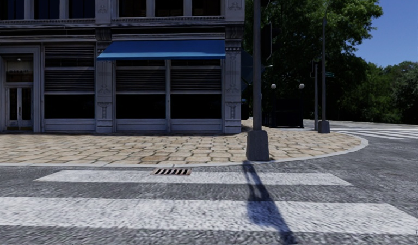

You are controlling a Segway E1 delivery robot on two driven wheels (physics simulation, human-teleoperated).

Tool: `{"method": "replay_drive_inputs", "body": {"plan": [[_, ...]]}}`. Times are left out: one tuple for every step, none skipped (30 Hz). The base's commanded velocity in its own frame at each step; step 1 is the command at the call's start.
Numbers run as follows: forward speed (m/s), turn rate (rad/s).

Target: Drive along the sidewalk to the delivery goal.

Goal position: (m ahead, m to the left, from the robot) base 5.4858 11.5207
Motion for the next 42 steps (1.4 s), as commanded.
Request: {"method": "replay_drive_inputs", "body": {"plan": [[2.00, 0.00], [2.00, 0.00], [2.00, 0.00], [2.00, 0.00], [2.00, 0.08], [2.00, 0.11], [2.00, 0.11], [2.00, 0.26], [2.00, 0.39], [2.00, 0.45], [2.00, 0.45], [2.00, 0.52], [1.96, 0.54], [1.92, 0.57], [1.92, 0.57], [1.87, 0.57], [1.83, 0.59], [1.83, 0.59], [1.82, 0.61], [1.81, 0.62], [1.77, 0.62], [1.77, 0.62], [1.74, 0.62], [1.72, 0.62], [1.71, 0.62], [1.71, 0.62], [1.71, 0.62], [1.71, 0.62], [1.71, 0.62], [1.71, 0.62], [1.70, 0.62], [1.67, 0.62], [1.62, 0.62], [1.62, 0.62], [1.59, 0.62], [1.59, 0.62], [1.57, 0.62], [1.57, 0.62], [1.57, 0.62], [1.56, 0.62], [1.55, 0.62], [1.55, 0.62]]}}
